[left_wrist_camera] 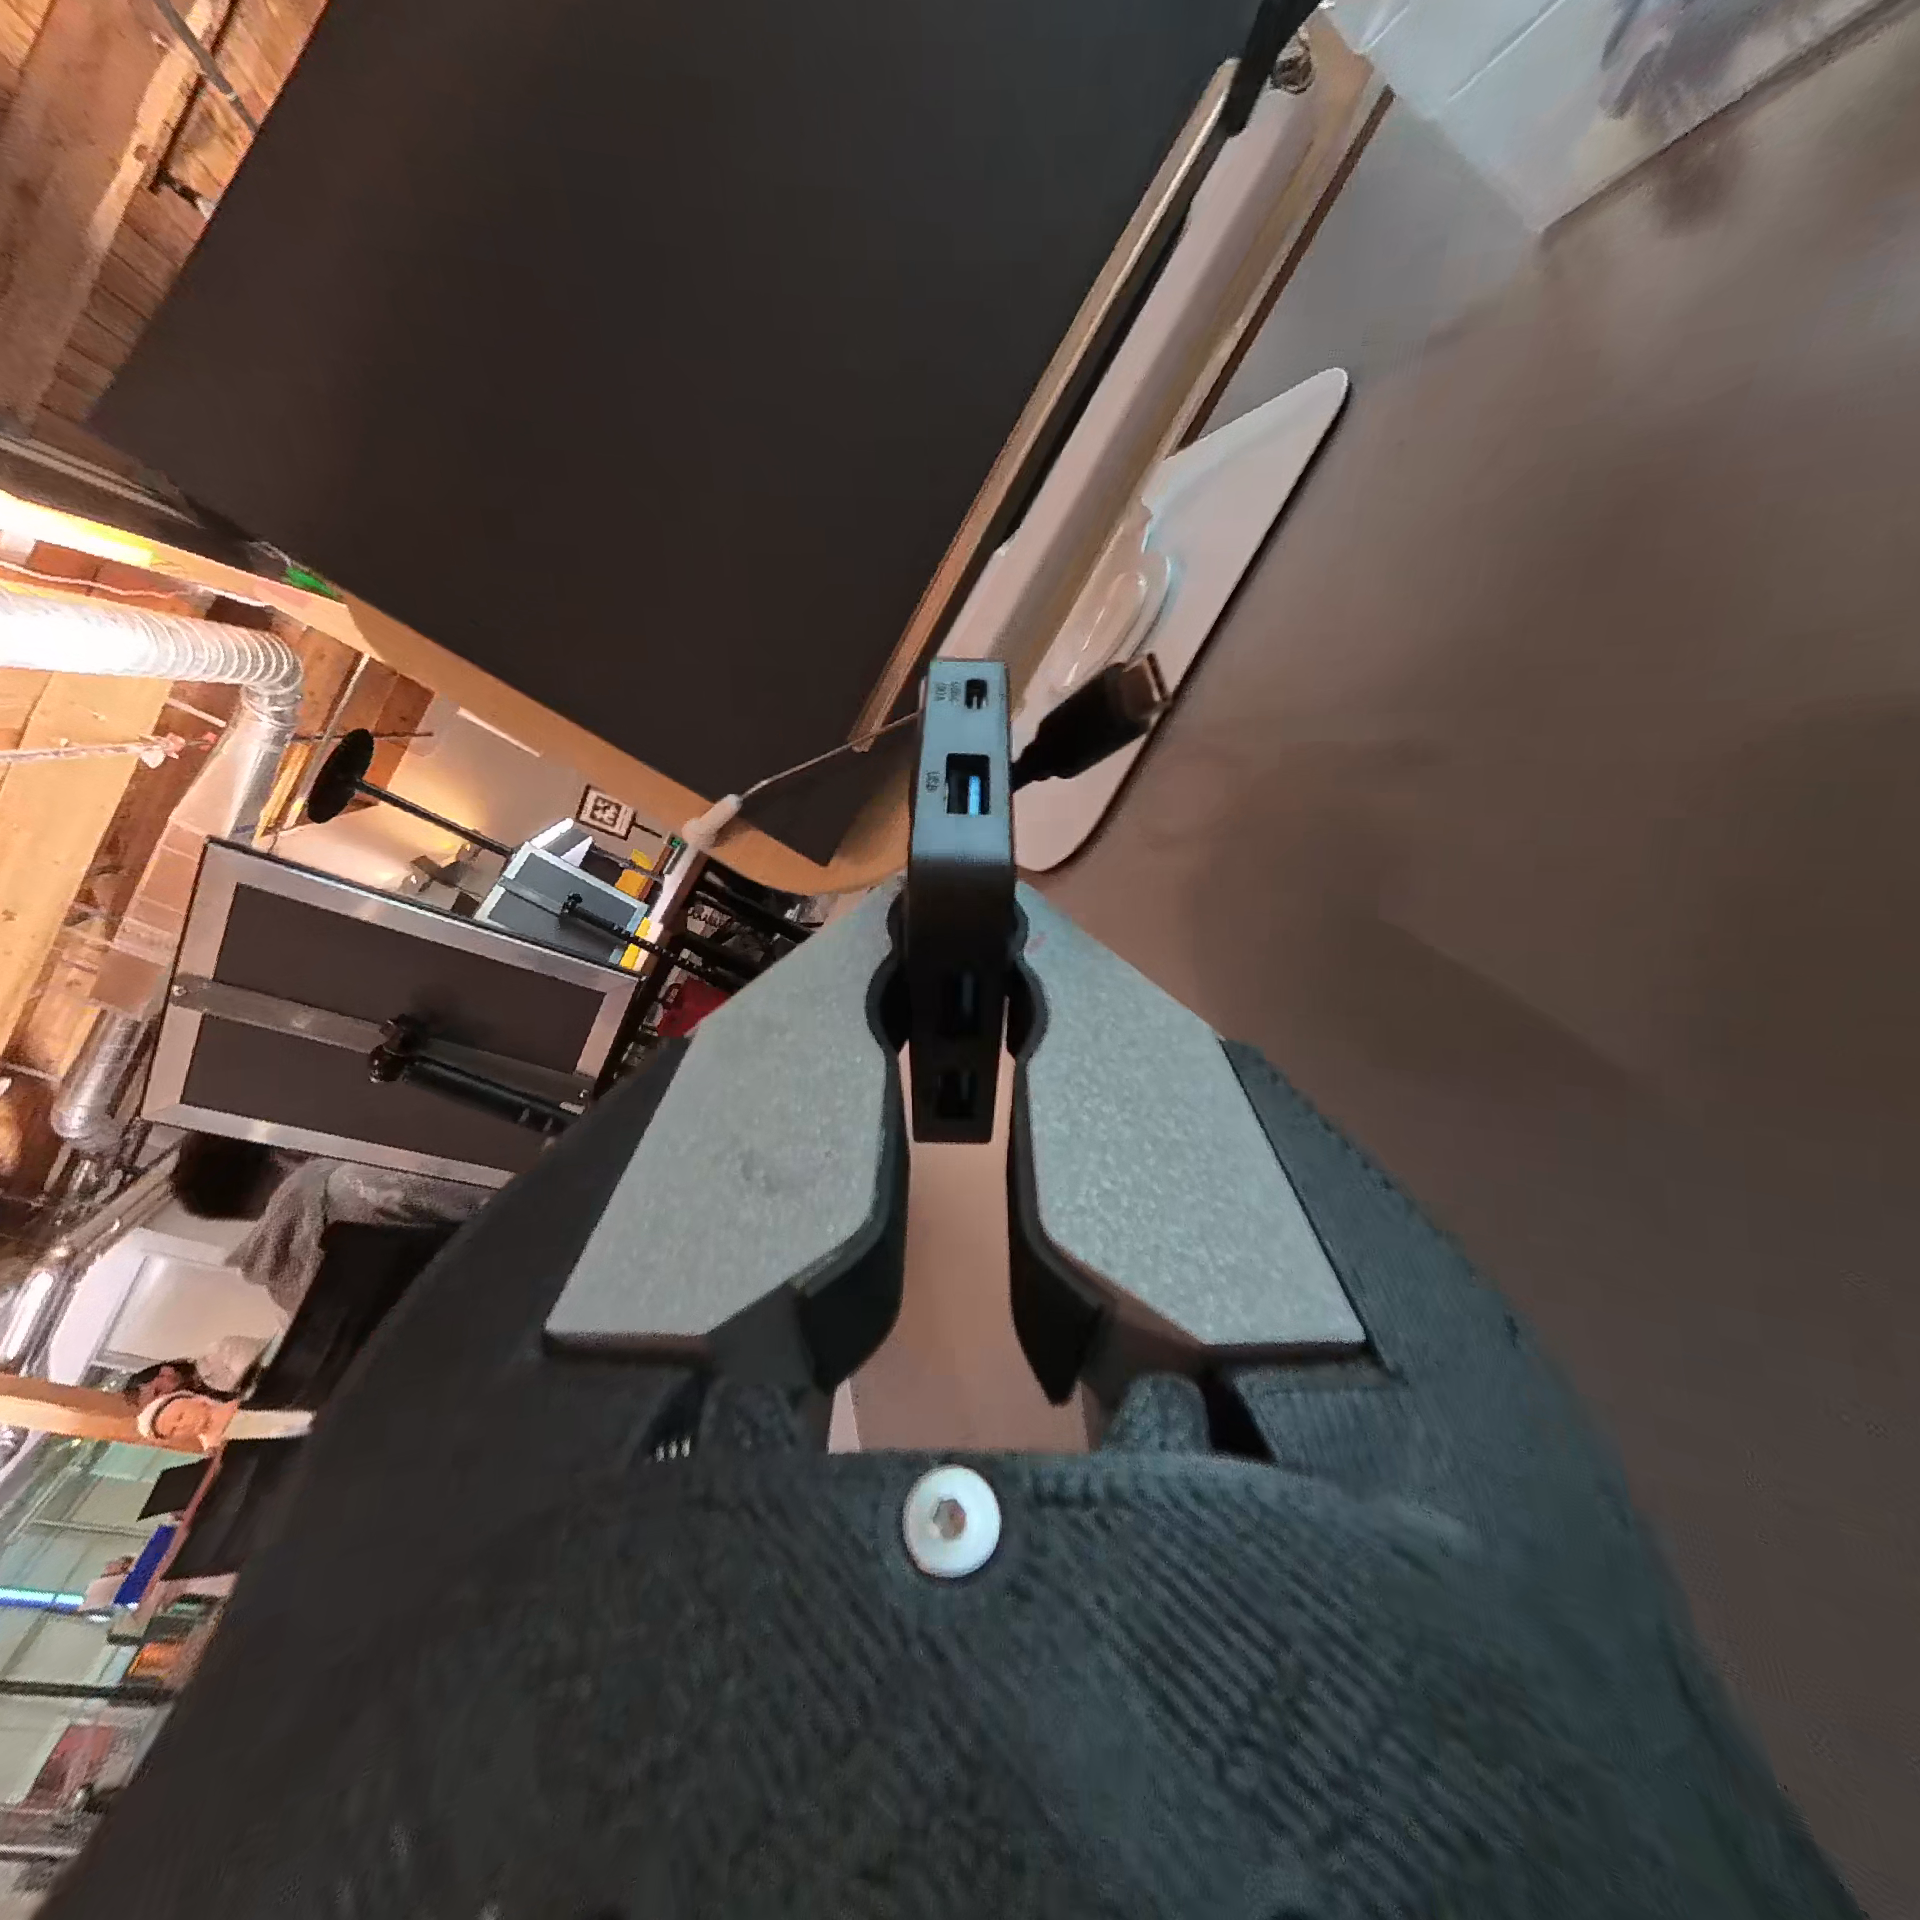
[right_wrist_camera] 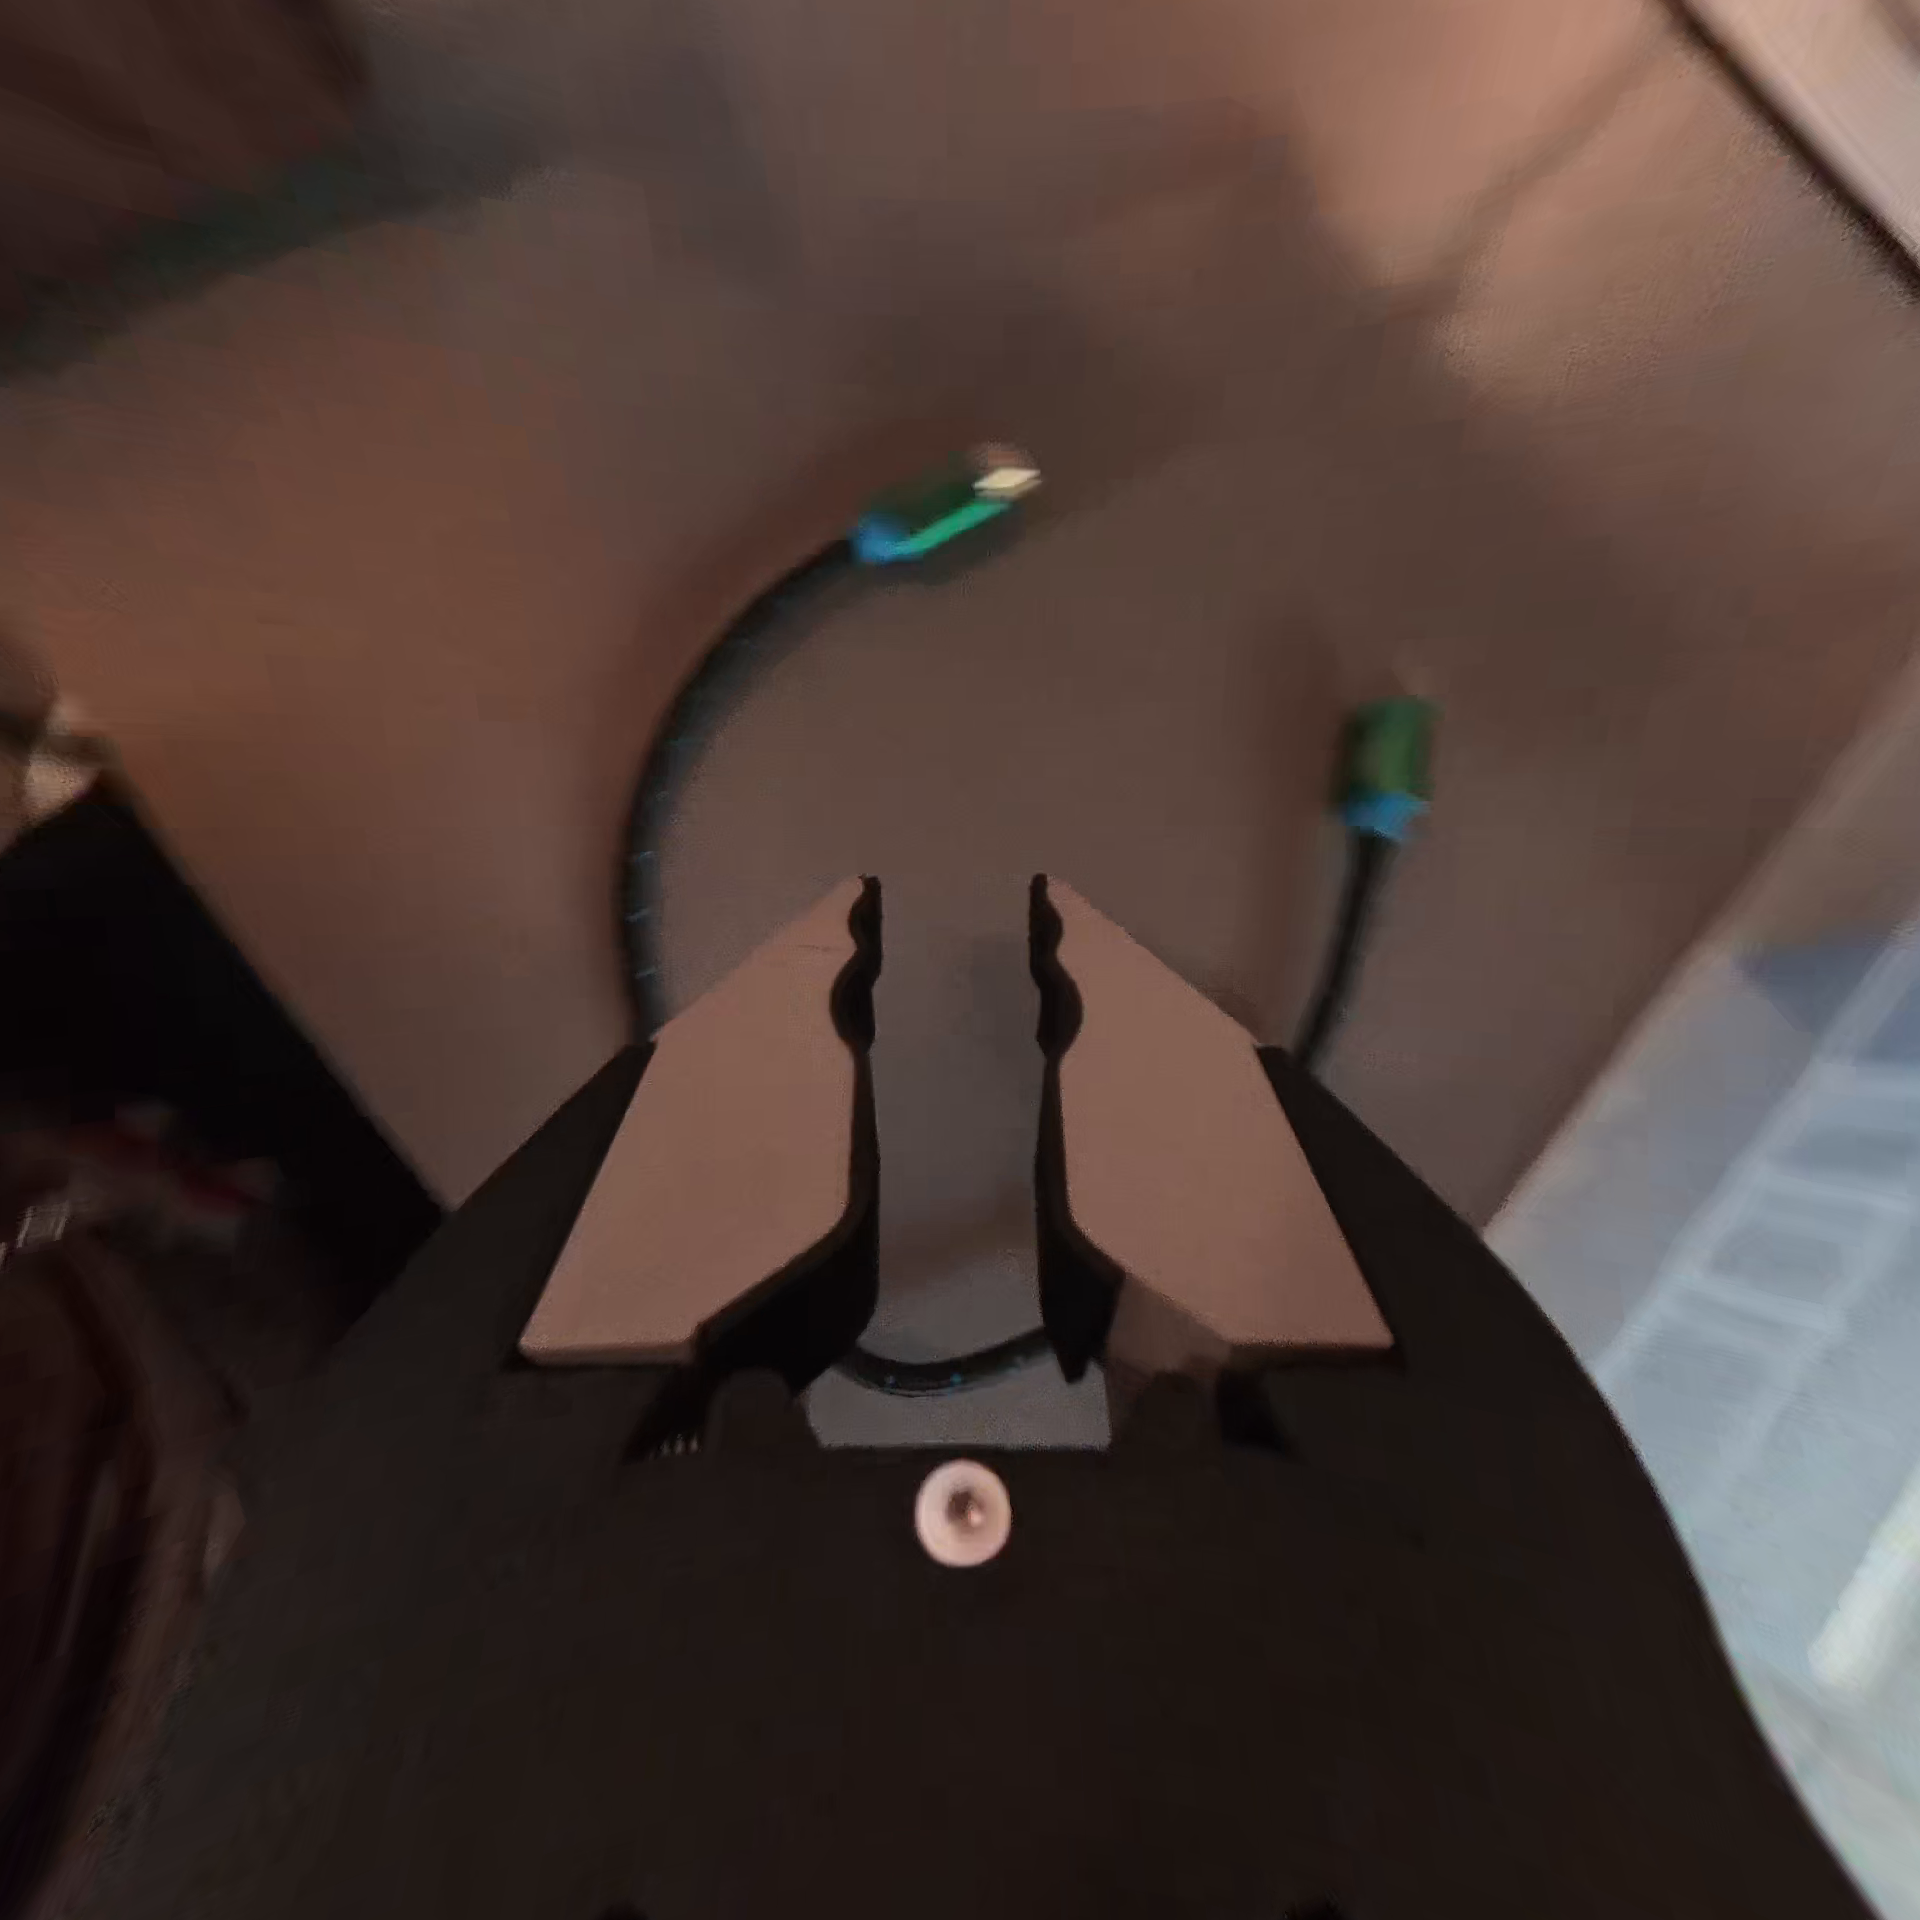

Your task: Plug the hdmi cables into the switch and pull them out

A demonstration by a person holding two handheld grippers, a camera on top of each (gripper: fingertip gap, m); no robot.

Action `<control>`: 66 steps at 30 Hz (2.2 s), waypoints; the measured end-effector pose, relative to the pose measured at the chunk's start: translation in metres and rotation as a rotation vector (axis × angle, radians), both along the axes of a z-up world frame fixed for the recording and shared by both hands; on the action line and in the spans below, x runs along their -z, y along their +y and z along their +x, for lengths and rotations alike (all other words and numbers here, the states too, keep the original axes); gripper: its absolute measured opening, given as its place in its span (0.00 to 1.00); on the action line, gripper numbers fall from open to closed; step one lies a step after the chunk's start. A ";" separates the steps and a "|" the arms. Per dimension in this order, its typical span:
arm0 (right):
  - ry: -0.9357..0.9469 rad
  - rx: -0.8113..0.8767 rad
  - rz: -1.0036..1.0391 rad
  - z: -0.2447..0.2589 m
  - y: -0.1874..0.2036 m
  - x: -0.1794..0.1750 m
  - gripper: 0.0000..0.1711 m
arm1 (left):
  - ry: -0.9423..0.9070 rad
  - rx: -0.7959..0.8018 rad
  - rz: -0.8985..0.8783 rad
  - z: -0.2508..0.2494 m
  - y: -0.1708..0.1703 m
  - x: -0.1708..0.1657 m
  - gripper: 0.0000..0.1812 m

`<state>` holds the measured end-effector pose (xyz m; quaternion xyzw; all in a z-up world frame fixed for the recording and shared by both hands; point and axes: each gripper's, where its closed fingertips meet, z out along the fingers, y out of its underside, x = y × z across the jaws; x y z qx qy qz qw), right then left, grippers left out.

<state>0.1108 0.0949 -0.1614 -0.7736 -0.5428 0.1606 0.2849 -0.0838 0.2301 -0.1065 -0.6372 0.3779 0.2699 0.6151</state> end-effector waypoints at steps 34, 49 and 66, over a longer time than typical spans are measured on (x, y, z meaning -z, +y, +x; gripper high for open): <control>-0.305 0.220 0.378 0.025 0.113 0.037 0.01 | 0.128 0.222 -0.016 0.045 -0.010 0.025 0.06; 0.323 -0.082 -0.297 -0.102 0.096 -0.021 0.01 | 0.388 0.125 0.186 0.019 -0.004 0.009 0.06; 0.392 -0.271 -0.614 -0.112 0.060 -0.014 0.02 | 0.561 0.101 0.337 0.031 -0.010 -0.010 0.06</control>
